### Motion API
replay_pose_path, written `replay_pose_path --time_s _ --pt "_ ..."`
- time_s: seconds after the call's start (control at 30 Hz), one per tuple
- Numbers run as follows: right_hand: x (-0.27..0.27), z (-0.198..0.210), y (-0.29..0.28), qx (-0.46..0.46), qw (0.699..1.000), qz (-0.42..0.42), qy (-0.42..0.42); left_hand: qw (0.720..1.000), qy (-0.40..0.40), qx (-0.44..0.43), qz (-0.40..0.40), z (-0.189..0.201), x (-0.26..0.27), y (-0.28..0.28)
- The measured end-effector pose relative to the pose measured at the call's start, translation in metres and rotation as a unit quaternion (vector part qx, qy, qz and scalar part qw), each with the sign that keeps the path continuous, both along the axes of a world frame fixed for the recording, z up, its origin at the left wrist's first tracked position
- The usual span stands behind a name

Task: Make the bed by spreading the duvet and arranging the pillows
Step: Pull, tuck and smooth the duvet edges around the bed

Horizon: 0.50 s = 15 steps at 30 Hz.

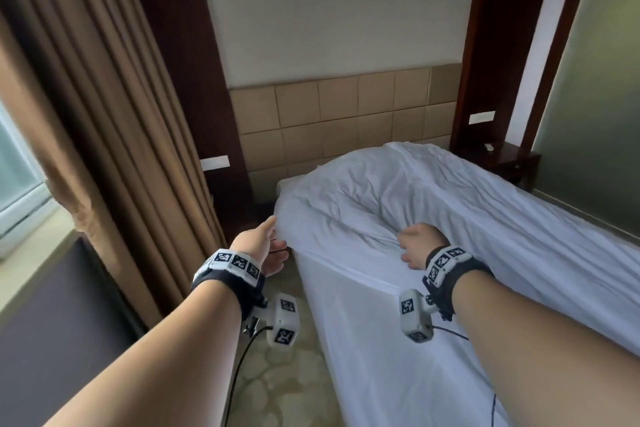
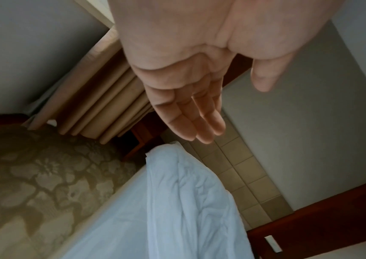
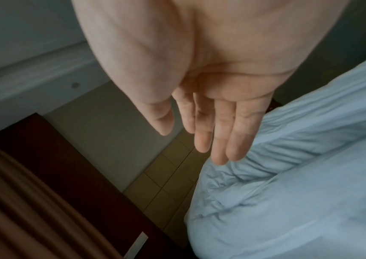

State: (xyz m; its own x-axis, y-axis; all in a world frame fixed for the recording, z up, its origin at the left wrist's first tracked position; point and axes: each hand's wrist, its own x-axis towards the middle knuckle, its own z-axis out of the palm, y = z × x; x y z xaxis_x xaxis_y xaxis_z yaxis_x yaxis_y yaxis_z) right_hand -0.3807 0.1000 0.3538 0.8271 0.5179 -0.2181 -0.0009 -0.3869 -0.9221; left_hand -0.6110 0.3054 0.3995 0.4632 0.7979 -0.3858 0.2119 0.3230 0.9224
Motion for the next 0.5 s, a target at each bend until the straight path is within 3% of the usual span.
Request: replay_pose_path --time_s 0.2,0.37,0.5 --pt "-0.01 -0.027 0.117 -0.021 0.999 0.004 0.041 0.999 0.027 -0.013 0.02 -0.019 0.02 0.139" --pt "0.041 -0.048 0.163 -0.017 0.996 -0.045 0.079 0.997 0.026 -0.063 -0.032 -0.058 0.085 0.191" --pt "0.092 -0.088 0.198 -0.048 0.985 -0.078 0.147 0.994 0.057 -0.087 -0.042 -0.101 0.136 0.233"
